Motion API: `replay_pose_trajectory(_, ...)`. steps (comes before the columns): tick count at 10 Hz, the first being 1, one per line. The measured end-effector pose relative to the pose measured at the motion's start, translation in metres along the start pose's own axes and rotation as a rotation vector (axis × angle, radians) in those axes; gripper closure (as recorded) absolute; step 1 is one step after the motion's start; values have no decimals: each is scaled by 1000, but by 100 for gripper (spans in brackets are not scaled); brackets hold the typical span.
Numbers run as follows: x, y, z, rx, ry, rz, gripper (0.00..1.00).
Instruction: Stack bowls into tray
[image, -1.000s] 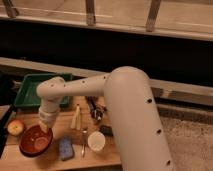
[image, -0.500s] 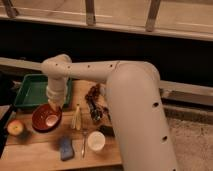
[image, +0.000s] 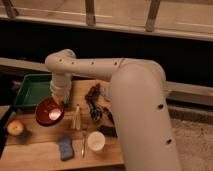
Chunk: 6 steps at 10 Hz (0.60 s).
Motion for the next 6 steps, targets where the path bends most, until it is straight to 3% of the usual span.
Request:
replay_pose_trajectory(3, -2, -1, 0, 6, -12, -1, 100)
replay_pose_trajectory(6, -45, -19, -15, 72, -53, -41, 100)
